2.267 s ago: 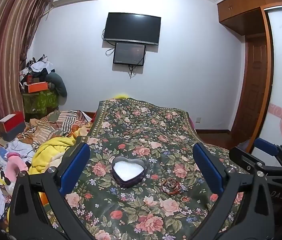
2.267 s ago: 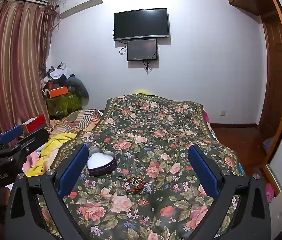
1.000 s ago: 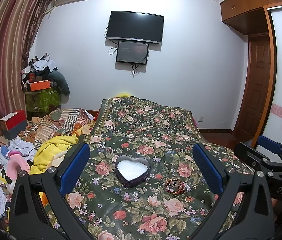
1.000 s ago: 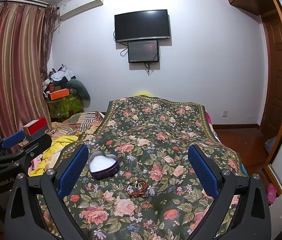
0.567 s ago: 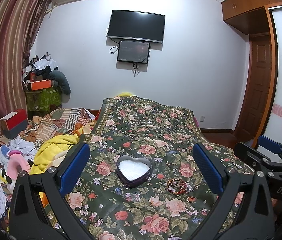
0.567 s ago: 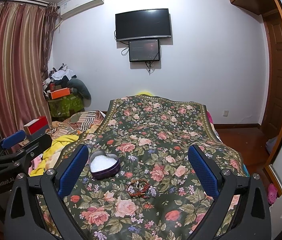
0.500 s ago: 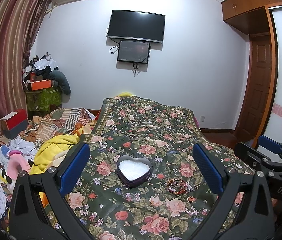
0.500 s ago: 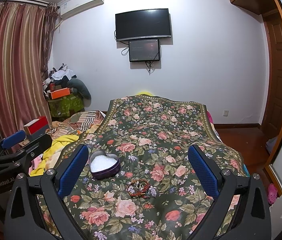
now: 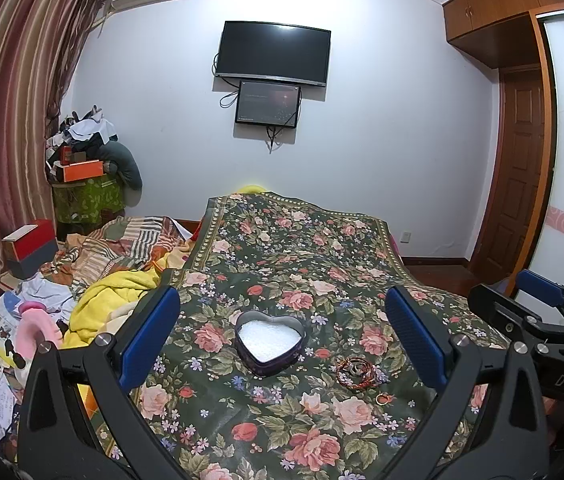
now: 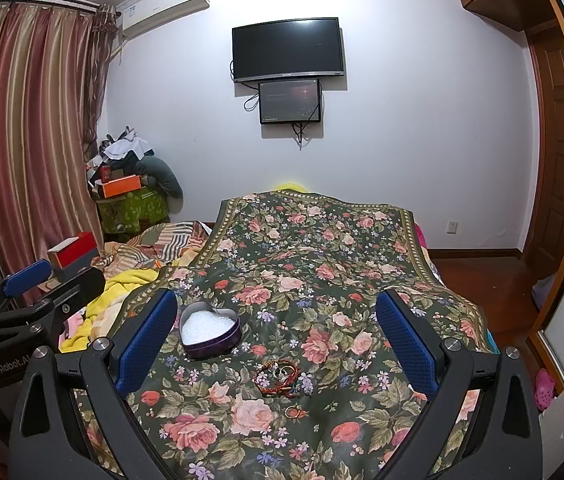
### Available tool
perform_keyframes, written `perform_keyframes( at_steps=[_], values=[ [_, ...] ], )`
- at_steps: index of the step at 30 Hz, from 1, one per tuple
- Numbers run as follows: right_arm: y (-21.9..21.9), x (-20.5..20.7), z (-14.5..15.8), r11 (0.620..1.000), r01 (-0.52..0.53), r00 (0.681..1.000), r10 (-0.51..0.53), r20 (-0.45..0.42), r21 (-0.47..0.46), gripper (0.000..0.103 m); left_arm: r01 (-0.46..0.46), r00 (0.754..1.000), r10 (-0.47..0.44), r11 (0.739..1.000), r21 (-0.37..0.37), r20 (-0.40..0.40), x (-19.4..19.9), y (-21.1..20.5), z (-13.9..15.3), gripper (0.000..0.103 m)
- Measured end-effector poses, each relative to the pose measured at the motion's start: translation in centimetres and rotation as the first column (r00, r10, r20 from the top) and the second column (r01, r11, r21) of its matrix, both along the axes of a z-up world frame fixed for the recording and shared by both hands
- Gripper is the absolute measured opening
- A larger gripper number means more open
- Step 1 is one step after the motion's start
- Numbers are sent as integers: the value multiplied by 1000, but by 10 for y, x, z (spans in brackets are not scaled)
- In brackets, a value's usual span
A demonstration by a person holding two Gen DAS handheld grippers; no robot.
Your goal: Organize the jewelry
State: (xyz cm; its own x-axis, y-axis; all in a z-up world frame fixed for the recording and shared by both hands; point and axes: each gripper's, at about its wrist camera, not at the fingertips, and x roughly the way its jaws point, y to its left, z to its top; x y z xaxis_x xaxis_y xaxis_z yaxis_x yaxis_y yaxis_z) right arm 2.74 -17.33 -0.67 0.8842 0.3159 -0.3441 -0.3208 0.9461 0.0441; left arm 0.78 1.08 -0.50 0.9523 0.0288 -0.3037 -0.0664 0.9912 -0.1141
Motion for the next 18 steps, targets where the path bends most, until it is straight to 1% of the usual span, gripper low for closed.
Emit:
perform_keyframes(
  at_steps=[7, 11, 12, 16, 18],
  values=[
    [0, 10, -7, 1000, 0, 1000, 0, -19, -5, 99, -5, 1000, 5, 1000, 6, -15, 7, 3, -5, 103],
    [-3, 19, -13, 1000, 5, 999, -6, -43, -24, 99, -3, 999, 3, 1000, 10, -43, 19, 1, -13, 103],
    [-4, 22, -15, 1000, 6, 999, -7, -51, -28, 99, -4, 998, 5, 1000, 10, -60, 25, 3, -17, 103],
    [-11, 39, -32, 999, 15, 993, -20, -120, -37, 99, -13, 995, 15, 1000, 20, -94, 38, 3, -29, 103],
    [-15, 47, -42, 999, 22, 987, -29, -160, -42, 99, -17, 993, 22, 999, 37, -118, 44, 4, -35, 103]
  ],
)
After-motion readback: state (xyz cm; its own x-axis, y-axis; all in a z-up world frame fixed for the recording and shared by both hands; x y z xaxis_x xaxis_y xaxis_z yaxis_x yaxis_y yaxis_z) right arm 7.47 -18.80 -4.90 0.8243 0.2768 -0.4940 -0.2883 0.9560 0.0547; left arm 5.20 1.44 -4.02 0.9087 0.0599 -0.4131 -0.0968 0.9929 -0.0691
